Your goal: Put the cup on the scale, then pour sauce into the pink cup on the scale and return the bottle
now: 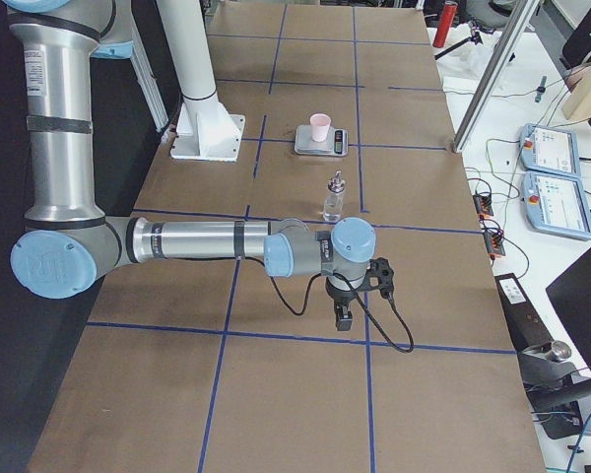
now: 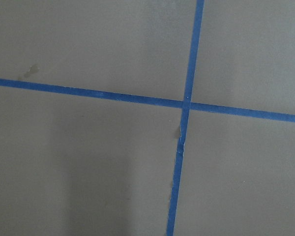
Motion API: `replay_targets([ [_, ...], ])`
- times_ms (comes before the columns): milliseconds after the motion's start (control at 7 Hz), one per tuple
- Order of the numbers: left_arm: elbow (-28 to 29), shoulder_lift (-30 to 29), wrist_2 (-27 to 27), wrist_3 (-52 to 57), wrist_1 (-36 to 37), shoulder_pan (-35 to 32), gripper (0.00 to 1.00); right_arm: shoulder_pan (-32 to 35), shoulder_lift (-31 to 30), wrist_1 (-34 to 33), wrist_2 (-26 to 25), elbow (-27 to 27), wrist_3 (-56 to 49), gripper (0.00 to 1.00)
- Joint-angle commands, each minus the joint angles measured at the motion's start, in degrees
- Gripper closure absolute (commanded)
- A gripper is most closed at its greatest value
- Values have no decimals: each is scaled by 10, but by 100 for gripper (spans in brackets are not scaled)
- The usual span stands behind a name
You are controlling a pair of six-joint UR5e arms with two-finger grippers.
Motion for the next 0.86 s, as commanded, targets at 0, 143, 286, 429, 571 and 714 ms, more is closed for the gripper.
replay_targets([
  [0, 3, -34, 0, -3, 25, 0, 0, 0, -2, 3, -3, -9, 1, 0],
  [143, 20, -35, -4, 0, 35, 0, 0, -4, 0, 3, -2, -26, 4, 0],
  [286, 35, -47, -4, -1, 33, 0, 0, -4, 1, 9, 1, -33, 3, 0],
  [429, 32, -45, -1, -1, 33, 0, 0, -4, 1, 12, 3, -30, 1, 0],
  [571, 36, -41, 3, 2, 33, 0, 0, -7, 1, 13, 3, -28, 1, 0],
  [714, 37, -40, 2, -1, 33, 0, 0, -13, 2, 13, 3, -24, 2, 0],
])
